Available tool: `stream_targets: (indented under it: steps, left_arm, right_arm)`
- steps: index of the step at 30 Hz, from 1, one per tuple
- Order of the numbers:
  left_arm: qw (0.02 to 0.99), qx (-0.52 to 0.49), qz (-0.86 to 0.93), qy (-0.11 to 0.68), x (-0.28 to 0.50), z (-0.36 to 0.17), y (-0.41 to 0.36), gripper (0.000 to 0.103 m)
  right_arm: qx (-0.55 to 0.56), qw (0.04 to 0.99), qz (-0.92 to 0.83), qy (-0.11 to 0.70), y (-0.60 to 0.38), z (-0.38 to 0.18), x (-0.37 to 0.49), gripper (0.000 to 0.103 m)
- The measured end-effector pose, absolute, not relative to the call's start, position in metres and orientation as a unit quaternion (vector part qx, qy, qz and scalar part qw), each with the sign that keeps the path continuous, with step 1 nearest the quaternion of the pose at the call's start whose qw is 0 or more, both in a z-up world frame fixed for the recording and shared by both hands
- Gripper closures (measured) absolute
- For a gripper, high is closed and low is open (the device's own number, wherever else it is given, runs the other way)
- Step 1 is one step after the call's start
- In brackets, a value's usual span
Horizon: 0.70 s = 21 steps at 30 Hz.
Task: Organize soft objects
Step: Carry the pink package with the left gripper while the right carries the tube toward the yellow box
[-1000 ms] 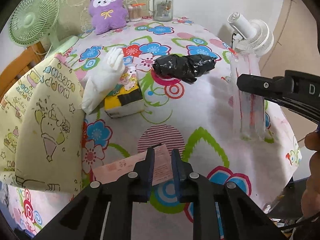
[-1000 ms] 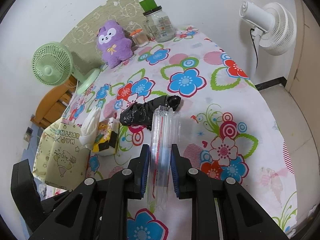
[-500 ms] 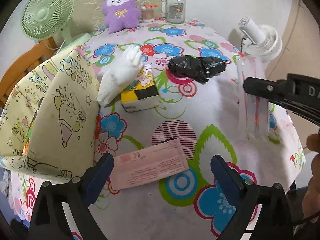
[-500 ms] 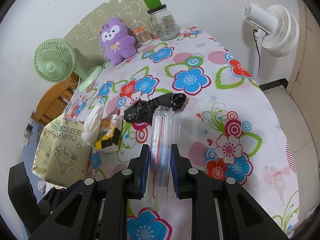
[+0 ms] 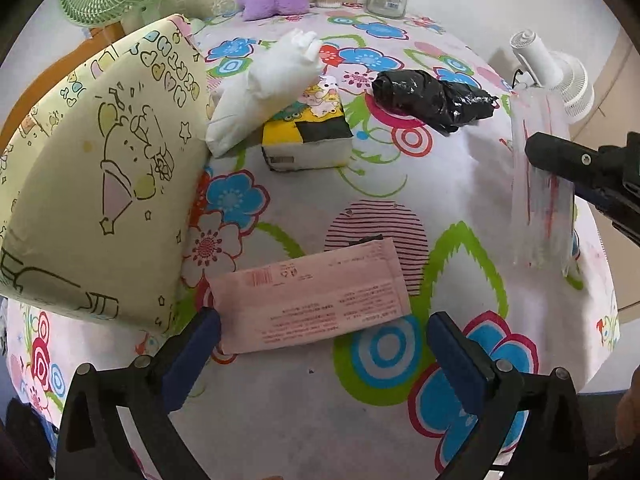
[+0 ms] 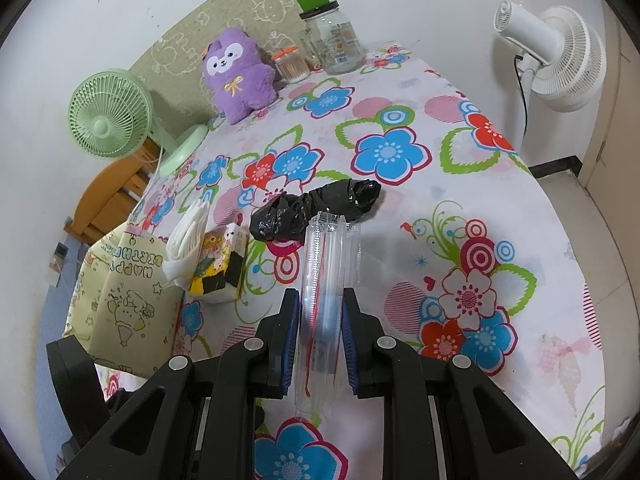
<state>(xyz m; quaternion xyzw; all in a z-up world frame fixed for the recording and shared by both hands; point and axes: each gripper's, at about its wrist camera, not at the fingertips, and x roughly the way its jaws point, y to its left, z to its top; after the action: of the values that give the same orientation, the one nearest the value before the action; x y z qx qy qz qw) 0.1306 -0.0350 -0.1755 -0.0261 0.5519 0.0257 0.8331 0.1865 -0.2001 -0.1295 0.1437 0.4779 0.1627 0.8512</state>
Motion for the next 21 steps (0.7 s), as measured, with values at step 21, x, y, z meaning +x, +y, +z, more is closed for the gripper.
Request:
stream_targets:
  steps: [21]
  left_arm:
    - [0.843, -0.063, 0.049, 0.533, 0.131, -0.168, -0.022, 0.021]
  right_arm:
    - [0.145, 0.852, 0.166, 0.475, -0.2, -0.128, 0.186, 0.08]
